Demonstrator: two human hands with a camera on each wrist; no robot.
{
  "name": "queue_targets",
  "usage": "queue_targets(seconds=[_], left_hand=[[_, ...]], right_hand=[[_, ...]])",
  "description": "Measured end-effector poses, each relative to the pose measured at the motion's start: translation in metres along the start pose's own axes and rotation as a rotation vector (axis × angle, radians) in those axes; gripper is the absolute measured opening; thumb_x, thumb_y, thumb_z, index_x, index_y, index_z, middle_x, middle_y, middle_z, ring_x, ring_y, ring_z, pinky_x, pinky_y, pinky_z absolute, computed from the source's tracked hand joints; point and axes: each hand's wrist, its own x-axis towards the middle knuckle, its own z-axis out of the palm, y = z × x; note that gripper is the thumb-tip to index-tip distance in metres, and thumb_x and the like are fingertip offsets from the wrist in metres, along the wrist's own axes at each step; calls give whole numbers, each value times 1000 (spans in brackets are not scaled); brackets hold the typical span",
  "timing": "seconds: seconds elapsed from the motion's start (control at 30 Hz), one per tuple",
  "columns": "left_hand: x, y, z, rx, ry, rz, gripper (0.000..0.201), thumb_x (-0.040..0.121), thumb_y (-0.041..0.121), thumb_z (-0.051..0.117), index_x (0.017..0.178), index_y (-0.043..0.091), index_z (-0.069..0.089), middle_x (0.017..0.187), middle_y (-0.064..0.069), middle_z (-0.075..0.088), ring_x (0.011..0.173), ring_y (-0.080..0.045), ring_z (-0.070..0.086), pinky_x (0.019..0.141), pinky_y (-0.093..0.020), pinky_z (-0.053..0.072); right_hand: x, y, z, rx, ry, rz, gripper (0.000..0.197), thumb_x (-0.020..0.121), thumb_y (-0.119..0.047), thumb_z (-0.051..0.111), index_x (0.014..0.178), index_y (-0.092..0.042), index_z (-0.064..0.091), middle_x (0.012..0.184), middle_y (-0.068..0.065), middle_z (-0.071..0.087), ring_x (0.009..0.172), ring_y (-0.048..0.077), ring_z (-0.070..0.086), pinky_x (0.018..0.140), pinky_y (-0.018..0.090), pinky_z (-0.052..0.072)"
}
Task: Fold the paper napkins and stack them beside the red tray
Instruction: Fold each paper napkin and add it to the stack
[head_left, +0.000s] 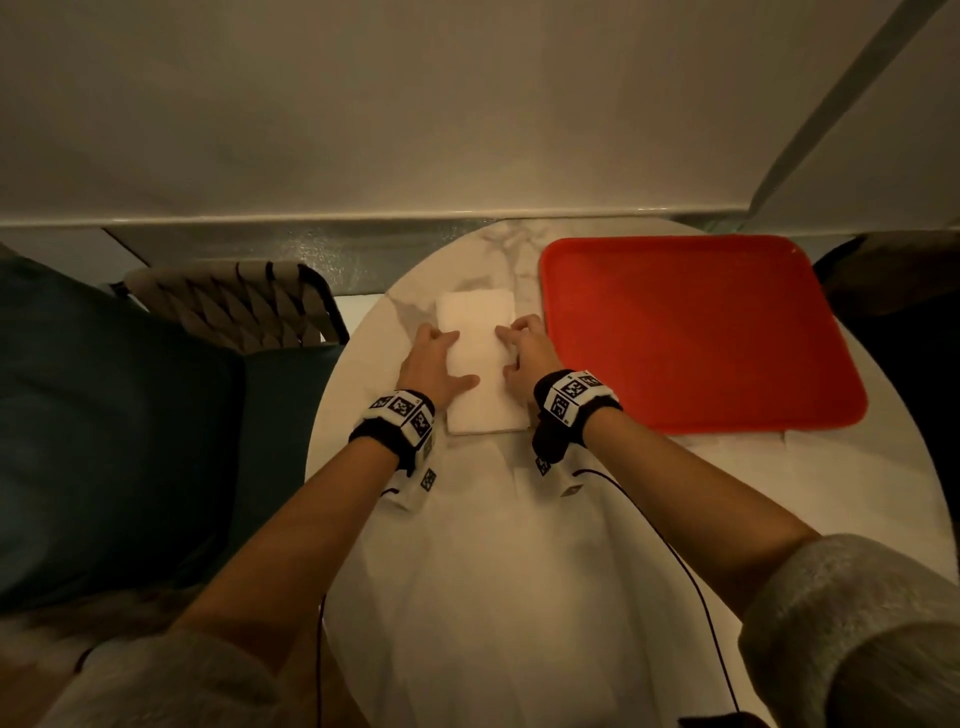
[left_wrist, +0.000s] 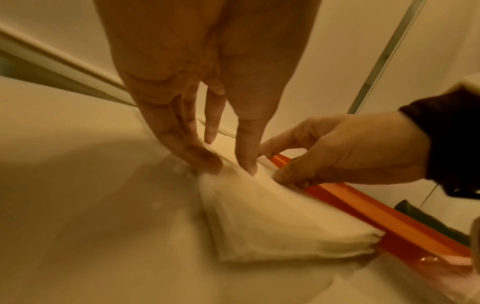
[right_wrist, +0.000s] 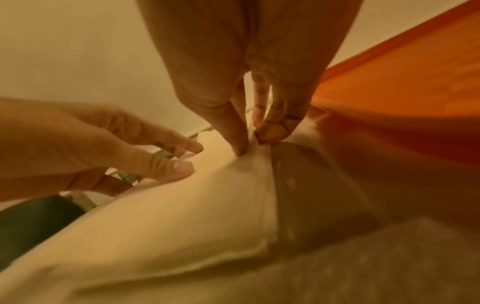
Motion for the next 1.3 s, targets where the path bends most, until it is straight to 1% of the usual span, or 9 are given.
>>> queue_targets(seconds=[0.1, 0.2, 0.27, 0.33, 0.47, 0.67, 0.87, 1.03, 1.3], left_hand=[[-6, 1, -5, 66, -15, -47, 75, 79, 39, 75, 143, 22, 40, 135, -11, 32, 114, -31, 52, 99, -37, 44], [-22, 12, -13, 21, 36, -50, 66, 82, 36, 73, 138, 19, 43, 134, -15, 31, 115, -35, 50, 102, -40, 42], [-40, 24, -14, -2, 67, -34, 54, 84, 31, 71, 131, 16, 48, 133, -15, 34, 116, -35, 49, 102, -39, 41], [-63, 40, -8, -11, 56, 0, 43, 85, 29, 69, 123, 14, 54, 131, -13, 38, 113, -33, 51, 99, -38, 43], [-117, 77, 37, -10, -84, 165, 31, 89, 24, 64, 117, 10, 60, 124, -9, 52, 110, -25, 55, 94, -36, 45], [-178, 113, 129, 76, -271, 275, 41, 92, 28, 60, 129, 12, 53, 126, -6, 54, 116, -22, 50, 99, -35, 42], [-204, 137, 177, 276, -182, 277, 61, 90, 44, 54, 142, 17, 36, 141, -3, 38, 127, -24, 36, 101, -41, 38], [-200, 157, 195, 399, -176, 250, 91, 82, 63, 54, 151, 17, 17, 156, -4, 21, 141, -26, 20, 109, -50, 27], [-184, 191, 217, 386, -237, 338, 94, 81, 65, 57, 151, 20, 15, 157, -2, 24, 144, -24, 21, 110, -52, 26]], right_hand=[[-17, -4, -9, 45, 27, -29, 59, 86, -5, 60, 141, -11, 43, 134, 8, 31, 97, 23, 53, 96, 27, 44], [-51, 3, -32, 133, 97, -90, 51, 85, -7, 63, 134, -16, 52, 125, 2, 37, 75, 11, 50, 80, 22, 46], [-82, 17, -52, 128, 116, -89, 43, 84, -12, 66, 126, -18, 58, 115, 2, 42, 72, 9, 48, 73, 18, 41], [-117, 39, -70, 86, 103, -5, 36, 84, -18, 68, 120, -21, 62, 110, 5, 47, 81, 15, 53, 78, 24, 44], [-186, 98, -85, 39, 75, 237, 32, 87, -24, 66, 119, -22, 60, 129, 10, 48, 115, 28, 52, 98, 33, 41], [-290, 169, -71, -30, 120, 464, 38, 85, -28, 67, 121, -22, 59, 131, 9, 46, 119, 29, 46, 98, 37, 43], [-370, 220, -46, -18, 199, 615, 57, 79, -33, 72, 130, -29, 48, 142, 2, 35, 126, 28, 37, 103, 42, 40], [-384, 239, -27, -41, 150, 570, 63, 80, -32, 68, 137, -28, 41, 145, 2, 30, 128, 27, 31, 104, 39, 39], [-390, 247, -19, -74, 175, 527, 65, 82, -37, 63, 140, -33, 35, 150, -2, 23, 131, 25, 26, 101, 43, 42]])
